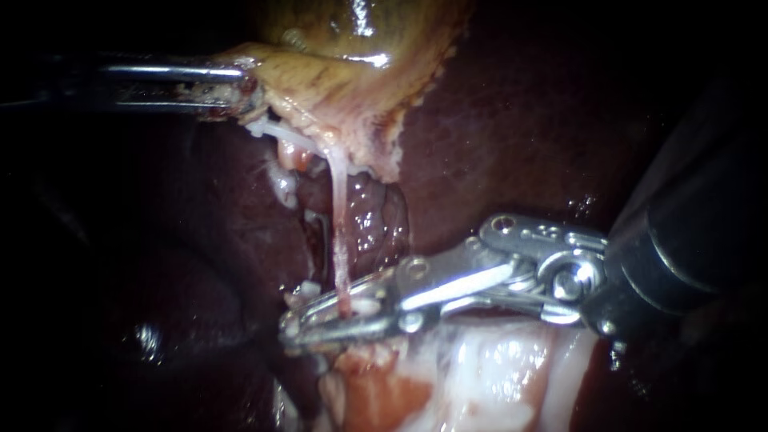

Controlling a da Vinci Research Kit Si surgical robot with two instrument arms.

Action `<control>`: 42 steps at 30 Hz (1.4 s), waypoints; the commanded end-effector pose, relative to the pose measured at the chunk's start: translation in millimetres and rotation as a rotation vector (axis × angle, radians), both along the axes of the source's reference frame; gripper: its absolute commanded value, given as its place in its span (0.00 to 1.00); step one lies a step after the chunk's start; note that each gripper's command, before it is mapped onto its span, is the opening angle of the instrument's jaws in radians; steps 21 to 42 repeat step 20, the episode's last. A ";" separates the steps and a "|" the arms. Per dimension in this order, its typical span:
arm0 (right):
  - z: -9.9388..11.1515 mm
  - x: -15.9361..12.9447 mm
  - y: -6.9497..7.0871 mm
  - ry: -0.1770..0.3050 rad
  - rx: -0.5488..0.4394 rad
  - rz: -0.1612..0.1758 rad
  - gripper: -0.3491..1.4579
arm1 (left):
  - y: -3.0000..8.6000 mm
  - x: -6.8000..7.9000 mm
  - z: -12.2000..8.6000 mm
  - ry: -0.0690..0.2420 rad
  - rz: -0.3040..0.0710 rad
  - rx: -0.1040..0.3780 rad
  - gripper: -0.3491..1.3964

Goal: Clipping first clip right tube

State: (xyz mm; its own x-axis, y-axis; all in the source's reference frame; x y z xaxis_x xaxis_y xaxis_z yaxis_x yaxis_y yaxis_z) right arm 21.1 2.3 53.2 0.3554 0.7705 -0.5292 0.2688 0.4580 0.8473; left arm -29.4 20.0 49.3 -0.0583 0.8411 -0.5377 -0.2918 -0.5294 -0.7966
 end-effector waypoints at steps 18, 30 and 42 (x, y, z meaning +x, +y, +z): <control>0.7 -0.4 0.3 -0.017 -0.001 -0.010 0.00 | 0.0 0.0 0.0 0.000 0.000 0.000 0.00; 0.8 -0.4 0.3 -0.017 -0.001 -0.010 0.00 | 0.0 0.0 0.0 0.000 0.000 0.000 0.00; 0.8 -0.4 0.3 -0.017 -0.001 -0.010 0.00 | 0.0 0.0 0.0 0.000 0.000 0.000 0.00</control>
